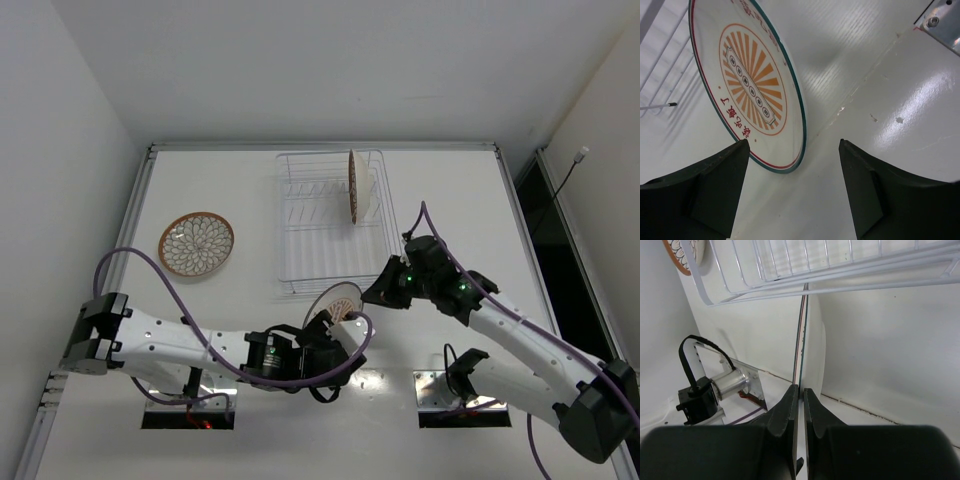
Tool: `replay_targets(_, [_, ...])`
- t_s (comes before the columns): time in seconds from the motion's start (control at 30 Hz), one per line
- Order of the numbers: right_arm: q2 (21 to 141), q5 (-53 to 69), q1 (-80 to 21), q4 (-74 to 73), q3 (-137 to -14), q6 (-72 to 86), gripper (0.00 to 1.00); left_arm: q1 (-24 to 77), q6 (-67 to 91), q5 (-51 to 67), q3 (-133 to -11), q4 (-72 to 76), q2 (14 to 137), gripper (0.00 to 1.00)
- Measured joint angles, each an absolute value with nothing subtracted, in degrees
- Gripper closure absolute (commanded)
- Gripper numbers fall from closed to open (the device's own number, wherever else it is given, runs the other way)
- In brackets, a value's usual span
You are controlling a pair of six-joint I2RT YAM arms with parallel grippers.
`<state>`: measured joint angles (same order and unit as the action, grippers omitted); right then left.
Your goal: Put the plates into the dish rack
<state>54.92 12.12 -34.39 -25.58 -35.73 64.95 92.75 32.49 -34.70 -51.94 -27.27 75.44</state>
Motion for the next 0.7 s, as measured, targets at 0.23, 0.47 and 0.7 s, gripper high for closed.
replay_targets(0.23, [54.9,12.3,-34.4,-25.6,-35.7,64.9,1.00,92.0,34.0,-36.8,-51.8,-25.4,75.7,0.41])
replay_targets(0.47, [54.9,12.4,-34.4,-25.7,-35.7,65.0,1.00,89.2,32.7,-33.6,-51.8,-22.9,78.5,0.45])
replay_targets(0.7, [54.6,12.4,-34.4,-25.9,-35.7,65.0,1.00,85.9,31.0,-28.7,-51.8,-22.6,83.7,0.72])
